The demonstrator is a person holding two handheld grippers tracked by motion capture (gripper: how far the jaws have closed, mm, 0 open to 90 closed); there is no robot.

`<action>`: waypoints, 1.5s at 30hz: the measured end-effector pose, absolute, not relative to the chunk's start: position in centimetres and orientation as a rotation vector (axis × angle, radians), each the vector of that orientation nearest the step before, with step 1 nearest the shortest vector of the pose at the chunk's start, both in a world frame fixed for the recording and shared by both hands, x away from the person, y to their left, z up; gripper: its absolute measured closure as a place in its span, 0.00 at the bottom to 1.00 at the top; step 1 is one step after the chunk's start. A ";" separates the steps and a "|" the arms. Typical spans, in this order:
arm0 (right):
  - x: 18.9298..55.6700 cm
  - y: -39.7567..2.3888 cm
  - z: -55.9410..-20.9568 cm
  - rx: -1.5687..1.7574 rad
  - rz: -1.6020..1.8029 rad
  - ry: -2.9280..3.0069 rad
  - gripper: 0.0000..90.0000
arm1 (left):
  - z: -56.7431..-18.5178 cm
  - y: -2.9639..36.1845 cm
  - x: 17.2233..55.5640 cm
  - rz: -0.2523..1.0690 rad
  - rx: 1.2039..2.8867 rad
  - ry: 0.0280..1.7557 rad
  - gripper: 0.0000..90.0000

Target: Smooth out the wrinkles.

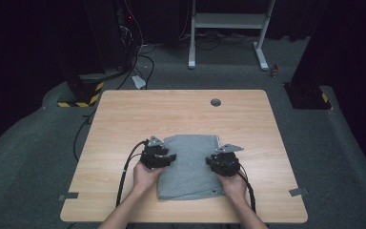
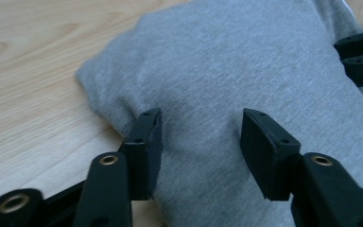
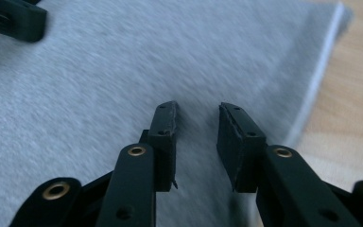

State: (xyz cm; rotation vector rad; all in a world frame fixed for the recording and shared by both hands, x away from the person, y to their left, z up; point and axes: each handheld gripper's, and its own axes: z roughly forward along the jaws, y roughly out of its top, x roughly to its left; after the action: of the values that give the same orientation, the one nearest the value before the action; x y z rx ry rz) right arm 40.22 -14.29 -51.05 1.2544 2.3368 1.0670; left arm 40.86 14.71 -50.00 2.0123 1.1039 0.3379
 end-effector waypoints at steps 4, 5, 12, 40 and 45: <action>38.9 -14.8 -50.5 1.220 1.076 2.322 0.68 | -49.1 14.4 38.1 0.361 2.019 1.029 0.52; 38.4 -14.8 -50.3 1.189 1.070 2.325 0.66 | -49.1 14.3 37.3 0.366 2.020 1.016 0.52; 37.1 -14.1 -50.9 1.136 0.995 2.379 0.63 | -51.0 13.7 36.6 0.317 2.057 1.034 0.52; 43.7 -11.9 -49.7 1.203 0.942 2.331 0.61 | -49.9 14.4 42.2 0.411 2.073 1.091 0.52; 40.9 -12.7 -50.6 1.183 0.953 2.360 0.61 | -50.7 14.9 39.8 0.393 2.083 1.062 0.55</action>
State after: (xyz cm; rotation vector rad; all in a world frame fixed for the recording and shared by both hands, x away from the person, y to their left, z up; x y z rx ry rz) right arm 40.91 -12.75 -50.63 1.1833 2.3605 0.9529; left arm 39.76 14.86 -50.70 2.0825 1.0624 0.3926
